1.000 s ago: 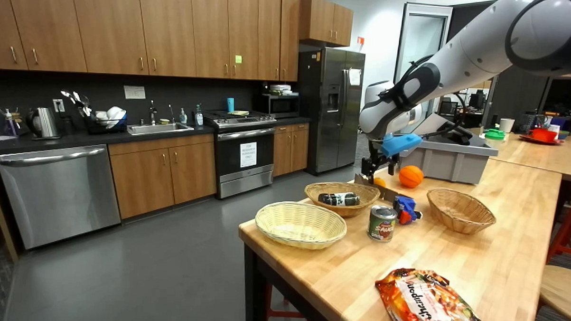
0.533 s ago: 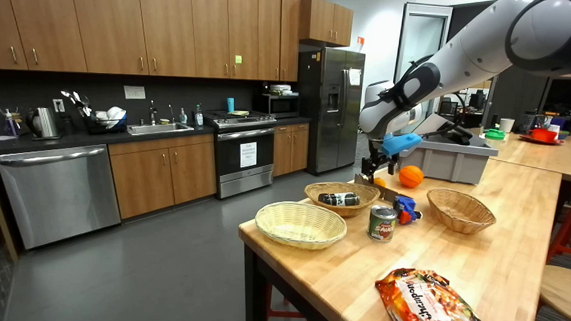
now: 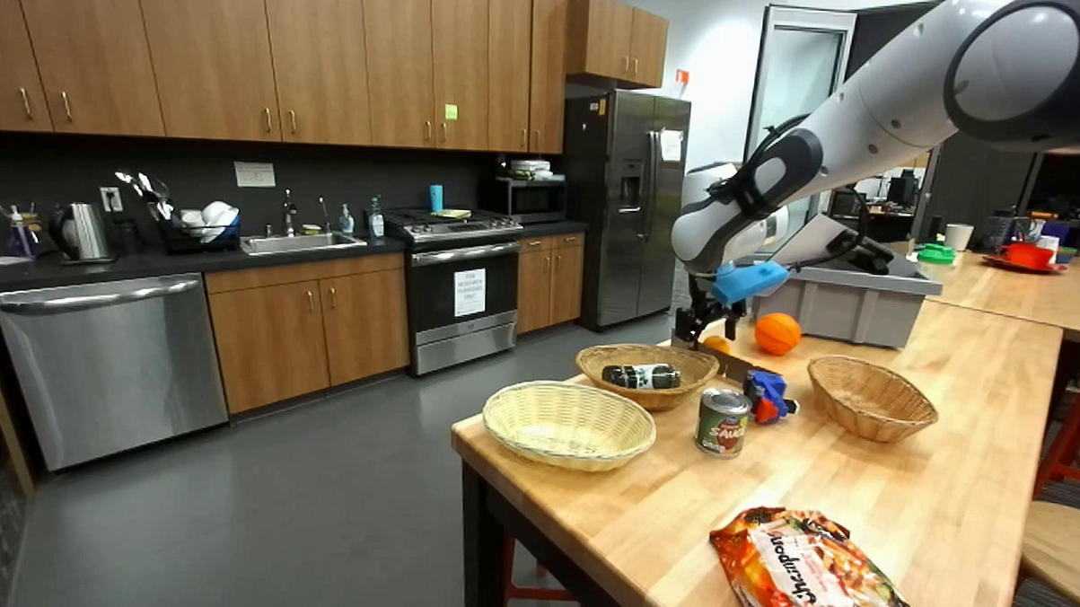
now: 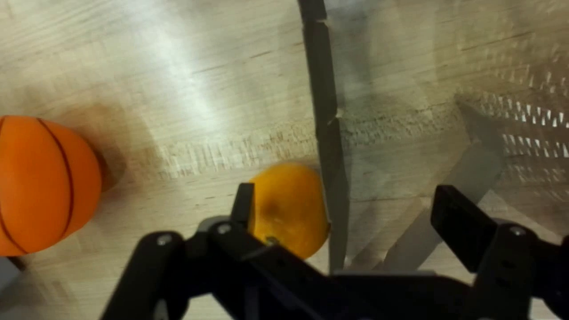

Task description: Put the orange inside the dish

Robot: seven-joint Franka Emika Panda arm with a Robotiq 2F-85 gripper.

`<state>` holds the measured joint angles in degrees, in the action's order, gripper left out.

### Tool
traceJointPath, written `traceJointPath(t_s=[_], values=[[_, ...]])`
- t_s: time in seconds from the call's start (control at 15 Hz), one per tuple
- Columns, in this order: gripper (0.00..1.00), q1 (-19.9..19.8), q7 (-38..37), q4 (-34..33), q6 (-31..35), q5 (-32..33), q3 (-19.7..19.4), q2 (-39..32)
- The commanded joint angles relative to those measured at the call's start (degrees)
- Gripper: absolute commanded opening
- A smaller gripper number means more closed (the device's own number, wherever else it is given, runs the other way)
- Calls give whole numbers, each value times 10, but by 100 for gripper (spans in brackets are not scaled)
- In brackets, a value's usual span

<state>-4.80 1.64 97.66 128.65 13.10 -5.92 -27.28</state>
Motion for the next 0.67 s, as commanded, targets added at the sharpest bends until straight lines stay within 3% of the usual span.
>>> traceJointPath(t_s=[0.0,0.6], values=[[100,-5,10,-29,11,-17,8,-42],[100,-10,-24,-50,-20,2,-30,-64]])
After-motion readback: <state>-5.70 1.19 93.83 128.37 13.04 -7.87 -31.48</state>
